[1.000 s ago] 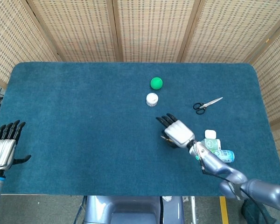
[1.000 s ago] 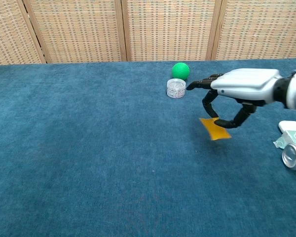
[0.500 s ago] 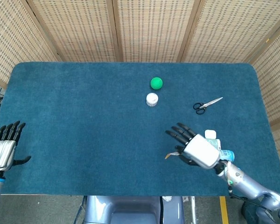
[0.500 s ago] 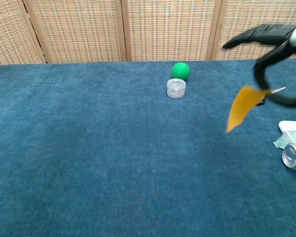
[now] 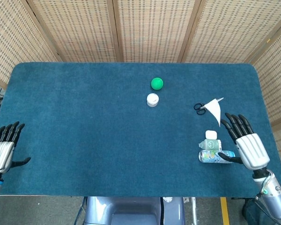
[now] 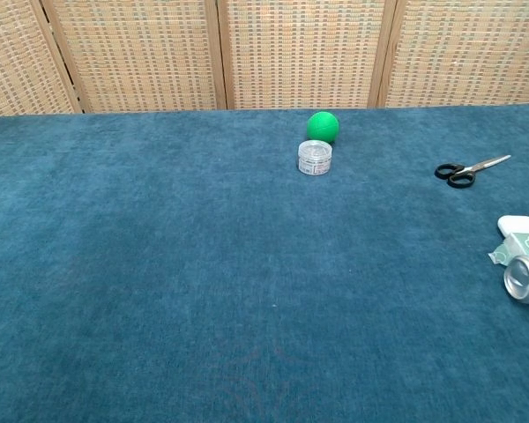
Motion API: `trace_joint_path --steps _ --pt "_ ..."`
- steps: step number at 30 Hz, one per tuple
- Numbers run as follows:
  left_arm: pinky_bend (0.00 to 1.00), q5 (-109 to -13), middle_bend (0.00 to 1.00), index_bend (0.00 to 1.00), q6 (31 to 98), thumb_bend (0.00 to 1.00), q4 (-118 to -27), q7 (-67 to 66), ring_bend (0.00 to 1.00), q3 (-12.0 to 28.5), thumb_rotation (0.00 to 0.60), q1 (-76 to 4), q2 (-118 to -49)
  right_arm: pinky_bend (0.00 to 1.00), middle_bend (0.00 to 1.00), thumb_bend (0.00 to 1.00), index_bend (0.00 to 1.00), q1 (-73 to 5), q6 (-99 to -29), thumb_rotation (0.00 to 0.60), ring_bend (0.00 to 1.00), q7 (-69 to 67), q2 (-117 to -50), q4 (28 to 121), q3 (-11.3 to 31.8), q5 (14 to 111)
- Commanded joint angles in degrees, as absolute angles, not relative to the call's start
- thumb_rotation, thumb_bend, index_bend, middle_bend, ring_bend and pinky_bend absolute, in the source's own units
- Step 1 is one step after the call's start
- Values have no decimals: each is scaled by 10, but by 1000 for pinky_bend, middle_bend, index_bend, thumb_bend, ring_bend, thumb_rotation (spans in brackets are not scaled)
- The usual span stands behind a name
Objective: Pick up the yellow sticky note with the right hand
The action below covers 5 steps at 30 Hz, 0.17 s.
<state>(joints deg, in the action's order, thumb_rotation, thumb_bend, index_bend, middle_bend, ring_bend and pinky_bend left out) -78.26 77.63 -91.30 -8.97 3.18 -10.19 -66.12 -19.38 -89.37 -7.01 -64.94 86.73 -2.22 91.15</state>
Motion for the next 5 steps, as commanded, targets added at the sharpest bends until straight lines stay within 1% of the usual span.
trace_joint_path --steps 1,5 --pt "0 -788 0 0 782 0 -914 -85 0 29 600 -98 -659 0 0 0 21 -169 -915 600 0 -70 -658 873 -28 909" --pt "0 -797 0 0 792 0 -917 -79 0 27 600 -94 -655 0 0 0 21 -149 -925 600 0 -66 -661 882 -30 909"
